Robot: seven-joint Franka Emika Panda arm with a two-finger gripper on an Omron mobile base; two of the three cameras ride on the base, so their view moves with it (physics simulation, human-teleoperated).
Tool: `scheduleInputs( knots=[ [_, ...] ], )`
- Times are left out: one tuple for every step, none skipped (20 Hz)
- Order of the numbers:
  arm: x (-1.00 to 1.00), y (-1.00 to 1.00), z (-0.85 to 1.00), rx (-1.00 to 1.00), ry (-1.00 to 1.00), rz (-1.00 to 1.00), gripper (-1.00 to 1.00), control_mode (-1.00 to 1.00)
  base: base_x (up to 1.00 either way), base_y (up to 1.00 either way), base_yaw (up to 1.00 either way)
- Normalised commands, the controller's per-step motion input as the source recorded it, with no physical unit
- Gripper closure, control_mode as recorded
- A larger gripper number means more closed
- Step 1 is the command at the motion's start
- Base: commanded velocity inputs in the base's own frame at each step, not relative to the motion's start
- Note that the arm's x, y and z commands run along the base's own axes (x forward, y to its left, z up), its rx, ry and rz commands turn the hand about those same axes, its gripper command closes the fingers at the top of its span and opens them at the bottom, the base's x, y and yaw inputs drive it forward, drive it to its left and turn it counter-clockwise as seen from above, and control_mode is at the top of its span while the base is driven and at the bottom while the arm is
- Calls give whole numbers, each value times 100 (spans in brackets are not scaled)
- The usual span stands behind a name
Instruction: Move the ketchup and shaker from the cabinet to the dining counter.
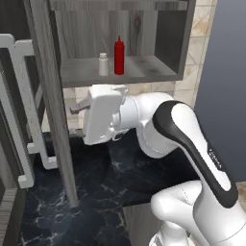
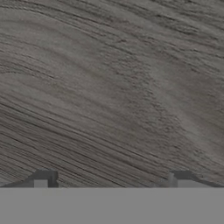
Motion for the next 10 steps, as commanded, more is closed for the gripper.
scheduleInputs(
  knots=[
    [0,39,-5,0,0,-17,-100,-100,0,0,0],
    [0,39,-7,0,0,-16,-100,-100,0,0,0],
    [0,39,-7,0,0,-16,-100,-100,0,0,0],
    [0,38,-8,0,0,-15,-100,-100,0,0,0],
    [0,41,-11,0,0,-15,-100,-100,0,0,0],
    [0,42,-11,0,0,-15,-100,-100,0,0,0],
    [0,46,-15,0,0,-15,-100,-100,0,0,0],
    [0,46,-16,-1,0,-15,-100,-100,0,0,0],
    [0,51,-19,-3,0,-16,-100,-100,0,0,0],
    [0,50,-21,-3,0,-16,-100,-100,0,0,0]
  ],
)
